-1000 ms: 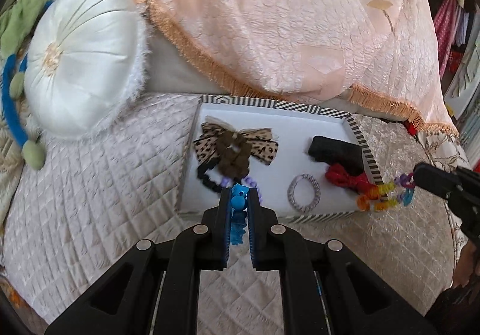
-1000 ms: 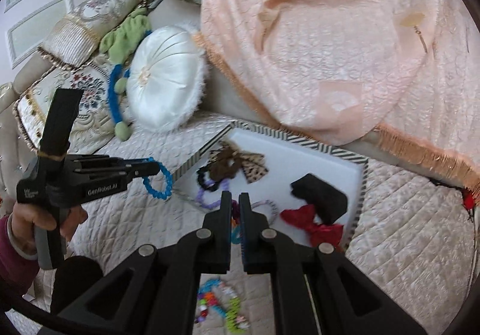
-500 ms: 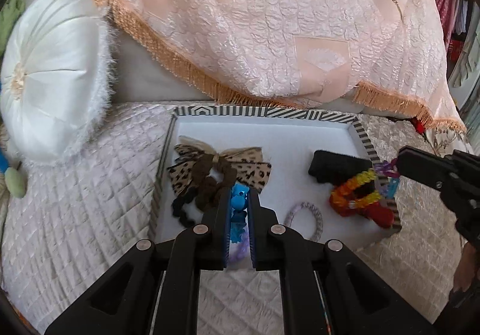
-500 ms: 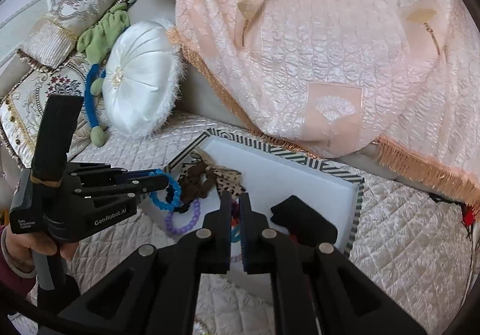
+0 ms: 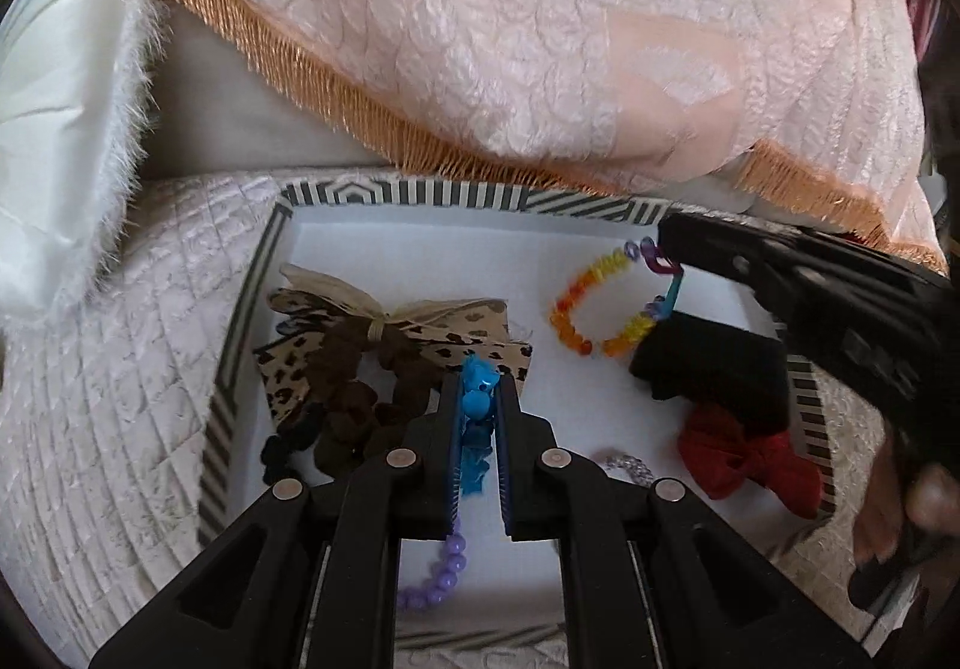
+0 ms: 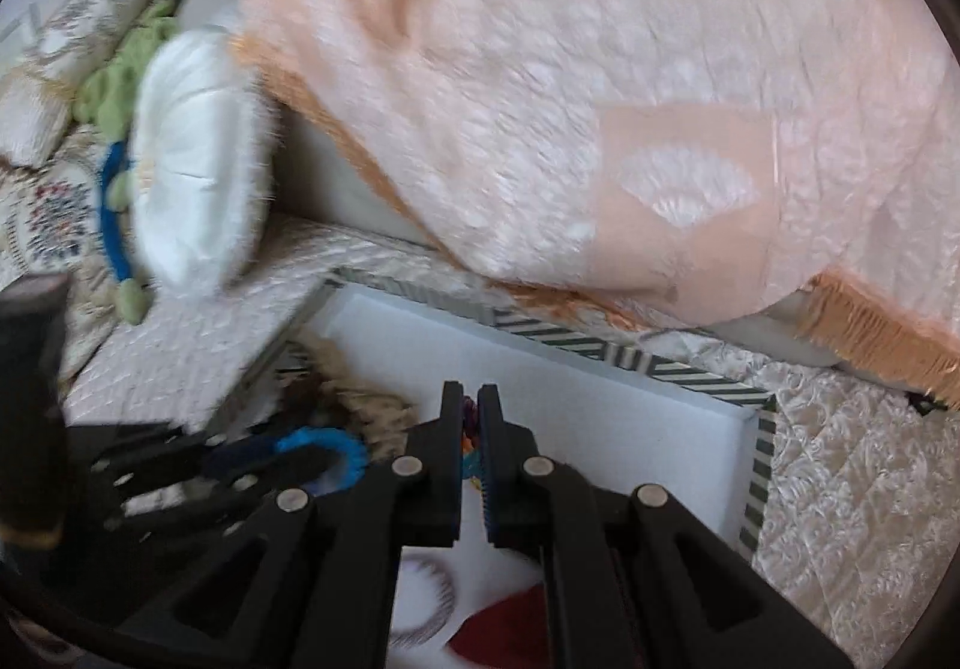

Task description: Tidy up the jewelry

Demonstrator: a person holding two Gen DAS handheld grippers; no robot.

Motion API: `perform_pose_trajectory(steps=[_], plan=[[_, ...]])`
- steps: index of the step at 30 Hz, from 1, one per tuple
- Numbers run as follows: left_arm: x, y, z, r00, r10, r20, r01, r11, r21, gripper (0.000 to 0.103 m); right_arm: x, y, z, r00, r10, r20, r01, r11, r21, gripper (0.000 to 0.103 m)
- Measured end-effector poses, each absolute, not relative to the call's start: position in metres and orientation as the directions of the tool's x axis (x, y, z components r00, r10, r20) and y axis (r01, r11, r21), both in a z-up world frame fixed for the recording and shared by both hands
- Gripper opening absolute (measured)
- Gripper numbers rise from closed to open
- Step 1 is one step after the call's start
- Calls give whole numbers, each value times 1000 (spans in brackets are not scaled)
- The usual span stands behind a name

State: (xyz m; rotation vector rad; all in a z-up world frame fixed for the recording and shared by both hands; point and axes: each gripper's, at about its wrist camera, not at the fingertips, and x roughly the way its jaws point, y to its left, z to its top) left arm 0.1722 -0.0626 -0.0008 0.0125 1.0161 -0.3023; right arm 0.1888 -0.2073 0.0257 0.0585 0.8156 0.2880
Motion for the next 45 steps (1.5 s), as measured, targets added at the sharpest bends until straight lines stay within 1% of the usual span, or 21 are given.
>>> perform_pose_trajectory(steps=[4, 10, 11, 12, 14, 17, 19, 21, 23, 28, 33, 37, 45], plan=[[177, -64, -11, 479, -231, -847, 247, 961, -123, 0, 214, -223, -2, 627, 234, -743, -156, 972, 174, 4], [180, -68, -22, 482, -202, -852, 233, 968, -98, 0, 222, -241, -23, 618, 177, -766, -75, 983, 166, 4], [180, -71, -23, 484, -197, -853, 233, 968, -91, 0, 223, -243, -25, 614, 178, -769, -66, 983, 174, 6], [179, -73, -24, 485, -191, -853, 235, 968, -84, 0, 222, -246, -26, 612, 182, -770, -57, 981, 187, 11], [178, -77, -25, 490, -177, -854, 237, 969, -65, 17, 220, -249, -24, 616, 181, -767, -45, 980, 196, 17], [173, -80, -23, 503, -168, -848, 236, 970, -52, 21, 207, -247, -16, 633, 185, -752, -61, 980, 190, 23], [166, -80, -17, 516, -160, -841, 235, 971, -41, 21, 194, -246, -10, 638, 187, -747, -71, 980, 184, 30], [156, -76, -9, 536, -165, -828, 234, 971, -42, 21, 180, -245, -4, 643, 190, -742, -81, 980, 180, 40], [147, -69, -2, 552, -163, -818, 226, 973, -42, 21, 161, -245, 2, 657, 181, -732, -80, 982, 171, 43], [121, -53, 16, 591, -145, -794, 198, 980, -32, 21, 112, -245, 19, 682, 166, -712, -70, 984, 163, 45], [87, -38, 33, 625, -114, -773, 166, 986, -12, 21, 65, -240, 27, 701, 137, -700, -66, 990, 128, 53], [55, -26, 42, 661, -75, -747, 133, 991, 18, 21, 24, -231, 25, 701, 154, -696, -68, 986, 149, 56], [-1, -14, 50, 695, -40, -718, 102, 994, 43, 21, -40, -213, 22, 699, 172, -694, -85, 984, 158, 59]])
